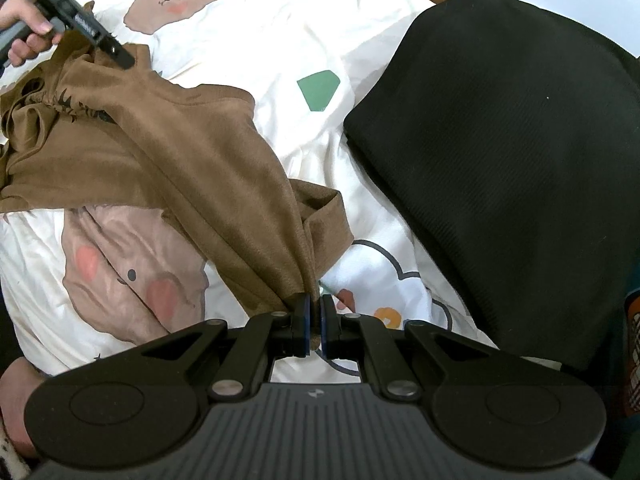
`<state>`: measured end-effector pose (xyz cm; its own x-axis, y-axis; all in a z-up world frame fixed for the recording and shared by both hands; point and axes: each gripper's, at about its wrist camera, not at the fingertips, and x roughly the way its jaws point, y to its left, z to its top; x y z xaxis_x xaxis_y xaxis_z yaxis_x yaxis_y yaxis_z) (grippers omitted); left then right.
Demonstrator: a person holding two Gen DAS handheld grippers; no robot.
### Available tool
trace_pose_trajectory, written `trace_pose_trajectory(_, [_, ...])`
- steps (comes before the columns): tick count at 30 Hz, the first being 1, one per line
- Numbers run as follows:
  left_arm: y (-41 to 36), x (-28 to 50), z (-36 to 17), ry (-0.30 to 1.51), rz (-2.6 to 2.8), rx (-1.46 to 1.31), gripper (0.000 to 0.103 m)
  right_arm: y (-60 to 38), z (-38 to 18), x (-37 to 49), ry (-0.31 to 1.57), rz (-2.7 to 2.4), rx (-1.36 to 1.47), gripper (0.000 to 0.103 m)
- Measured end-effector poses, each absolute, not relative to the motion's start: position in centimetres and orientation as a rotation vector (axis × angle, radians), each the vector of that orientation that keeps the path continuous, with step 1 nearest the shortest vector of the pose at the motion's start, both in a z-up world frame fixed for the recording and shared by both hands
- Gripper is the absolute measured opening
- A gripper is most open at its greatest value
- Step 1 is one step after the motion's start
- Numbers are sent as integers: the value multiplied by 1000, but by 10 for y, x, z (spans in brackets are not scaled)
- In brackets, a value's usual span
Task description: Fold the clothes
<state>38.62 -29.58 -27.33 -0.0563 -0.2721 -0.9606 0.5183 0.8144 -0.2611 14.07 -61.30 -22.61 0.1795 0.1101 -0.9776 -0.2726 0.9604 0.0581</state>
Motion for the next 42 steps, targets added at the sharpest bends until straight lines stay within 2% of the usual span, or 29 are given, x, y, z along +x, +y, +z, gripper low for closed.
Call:
trace_pose_trajectory(3, [-297, 386, -268, 1470, -676, 218, 7, -612, -224, 143, 1360, 268, -142, 5])
trace_pose_trajectory(17, [-287, 442, -164, 1126, -635, 25, 5, -614, -182, 169, 1189, 194, -118, 5])
trace_pose_trajectory(22, [-302, 468, -147, 1027, -594, -27, 5, -616, -165, 179, 1119, 162, -106, 5])
trace_pose_trajectory(28, [-325, 483, -157, 1000, -595, -67, 5, -627, -165, 189, 1093, 99, -79, 5])
trace_pose_trajectory(31, [-342, 487, -180, 1094, -597, -39, 14, -632, -175, 188, 1124, 88, -68, 5])
trace_pose_trajectory(33, [-349, 485, -192, 1125, -594, 4, 29, -634, -181, 187, 1142, 86, -67, 5])
trace_pose_trajectory(36, [-345, 480, -204, 1135, -592, 23, 44, -635, -186, 185, 1159, 88, -73, 5])
trace_pose_trajectory(40, [-327, 483, -205, 1148, -561, 17, 48, -635, -189, 183, 1174, 92, -84, 5])
trace_pose_trajectory(42, [-315, 488, -200, 1153, -551, 23, 54, -635, -190, 183, 1182, 95, -89, 5])
